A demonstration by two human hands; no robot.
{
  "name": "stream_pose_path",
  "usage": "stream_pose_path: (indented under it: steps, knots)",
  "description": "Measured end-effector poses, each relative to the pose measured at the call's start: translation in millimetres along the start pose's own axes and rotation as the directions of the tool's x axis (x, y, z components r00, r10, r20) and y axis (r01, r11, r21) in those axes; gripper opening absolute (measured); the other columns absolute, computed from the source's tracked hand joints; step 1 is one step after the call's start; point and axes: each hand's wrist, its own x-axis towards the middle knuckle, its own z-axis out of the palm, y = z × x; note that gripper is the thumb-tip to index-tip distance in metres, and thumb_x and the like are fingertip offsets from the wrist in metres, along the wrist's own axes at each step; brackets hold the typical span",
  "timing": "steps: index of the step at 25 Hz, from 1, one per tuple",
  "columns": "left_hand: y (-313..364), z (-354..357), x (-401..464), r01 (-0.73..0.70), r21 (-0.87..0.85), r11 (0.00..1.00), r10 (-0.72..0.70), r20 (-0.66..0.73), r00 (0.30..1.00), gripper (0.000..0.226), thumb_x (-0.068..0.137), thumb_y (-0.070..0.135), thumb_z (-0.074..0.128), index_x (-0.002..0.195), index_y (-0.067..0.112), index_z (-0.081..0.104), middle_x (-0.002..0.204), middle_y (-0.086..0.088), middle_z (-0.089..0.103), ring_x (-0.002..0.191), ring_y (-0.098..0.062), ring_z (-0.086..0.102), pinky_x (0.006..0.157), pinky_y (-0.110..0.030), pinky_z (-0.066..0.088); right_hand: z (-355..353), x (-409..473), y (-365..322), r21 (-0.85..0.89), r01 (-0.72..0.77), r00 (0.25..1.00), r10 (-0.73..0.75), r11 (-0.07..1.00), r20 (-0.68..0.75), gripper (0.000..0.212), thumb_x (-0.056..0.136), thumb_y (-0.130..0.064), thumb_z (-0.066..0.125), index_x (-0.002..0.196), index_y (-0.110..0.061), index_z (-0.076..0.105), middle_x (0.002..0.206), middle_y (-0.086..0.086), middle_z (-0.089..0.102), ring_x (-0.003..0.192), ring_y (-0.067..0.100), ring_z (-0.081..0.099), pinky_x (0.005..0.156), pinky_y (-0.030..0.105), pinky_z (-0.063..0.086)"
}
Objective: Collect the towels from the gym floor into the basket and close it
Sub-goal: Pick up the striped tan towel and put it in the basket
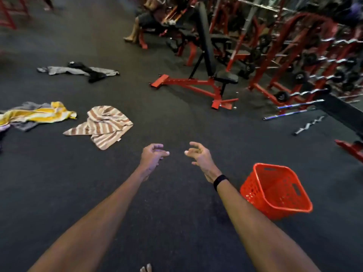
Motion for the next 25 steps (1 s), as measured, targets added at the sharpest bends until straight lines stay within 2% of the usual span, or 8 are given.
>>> stream_pose_path:
  steps: [3, 7, 12, 16, 20, 25]
  knots:
    - [1, -40, 36, 0.006, -0.034, 0.999, -0.009, -0.077, 0.997, 0.036, 0.076, 0.005, 0.073, 0.109, 0.005, 0.06, 0.092, -0.01, 0.066, 0.068, -0.01, 0.057, 0.053, -0.018, 0.04, 44, 51, -22, -0.023, 0.018, 0.994, -0.015, 1.0, 0.108, 0.052, 0.088, -0.024, 0.069, 0.136, -0.017, 0.049, 0.134, 0.011, 0.054, 0.119, 0.024, 0.056, 0.088, 0.032, 0.044]
    - [-3, -93, 84, 0.061, -0.075, 0.995, -0.075, -0.208, 0.975, 0.038, 0.075, 0.003, 0.073, 0.11, 0.004, 0.06, 0.094, -0.014, 0.065, 0.074, -0.015, 0.059, 0.058, -0.022, 0.04, 103, 120, -47, -0.065, 0.039, 0.972, -0.023, 0.997, 0.235, 0.053, 0.087, -0.021, 0.07, 0.136, -0.016, 0.05, 0.133, 0.012, 0.054, 0.118, 0.022, 0.056, 0.089, 0.029, 0.043]
    - [-13, -150, 174, 0.127, -0.066, 0.99, -0.142, -0.36, 0.922, 0.035, 0.077, 0.006, 0.073, 0.109, 0.008, 0.06, 0.093, -0.008, 0.065, 0.079, -0.016, 0.06, 0.057, -0.021, 0.039, 172, 236, -63, -0.128, 0.076, 0.921, -0.02, 0.989, 0.388, 0.054, 0.087, -0.021, 0.071, 0.136, -0.016, 0.05, 0.132, 0.012, 0.054, 0.113, 0.018, 0.055, 0.085, 0.028, 0.043]
    - [-14, -178, 260, 0.187, 0.006, 0.982, -0.163, -0.457, 0.874, 0.038, 0.074, 0.008, 0.076, 0.109, 0.008, 0.06, 0.097, -0.013, 0.066, 0.087, -0.02, 0.061, 0.063, -0.02, 0.044, 206, 336, -77, -0.19, 0.146, 0.876, -0.037, 0.971, 0.482, 0.055, 0.085, -0.02, 0.073, 0.135, -0.014, 0.051, 0.131, 0.013, 0.053, 0.115, 0.021, 0.055, 0.09, 0.029, 0.045]
    - [12, -193, 343, 0.209, 0.054, 0.976, -0.157, -0.49, 0.857, 0.039, 0.076, 0.012, 0.076, 0.111, 0.009, 0.059, 0.096, -0.009, 0.065, 0.084, -0.016, 0.06, 0.066, -0.02, 0.045, 220, 436, -117, -0.263, 0.214, 0.796, -0.012, 0.941, 0.605, 0.055, 0.086, -0.021, 0.072, 0.135, -0.014, 0.05, 0.128, 0.009, 0.053, 0.116, 0.02, 0.053, 0.098, 0.037, 0.047]
    - [32, -215, 423, 0.241, 0.001, 0.971, -0.202, -0.542, 0.816, 0.035, 0.078, 0.012, 0.073, 0.111, 0.012, 0.059, 0.098, -0.012, 0.066, 0.09, -0.021, 0.062, 0.072, -0.028, 0.049, 250, 534, -140, -0.25, 0.206, 0.744, 0.014, 0.946, 0.668, 0.046, 0.085, -0.016, 0.072, 0.127, -0.02, 0.054, 0.119, 0.003, 0.054, 0.105, 0.011, 0.055, 0.085, 0.023, 0.046]
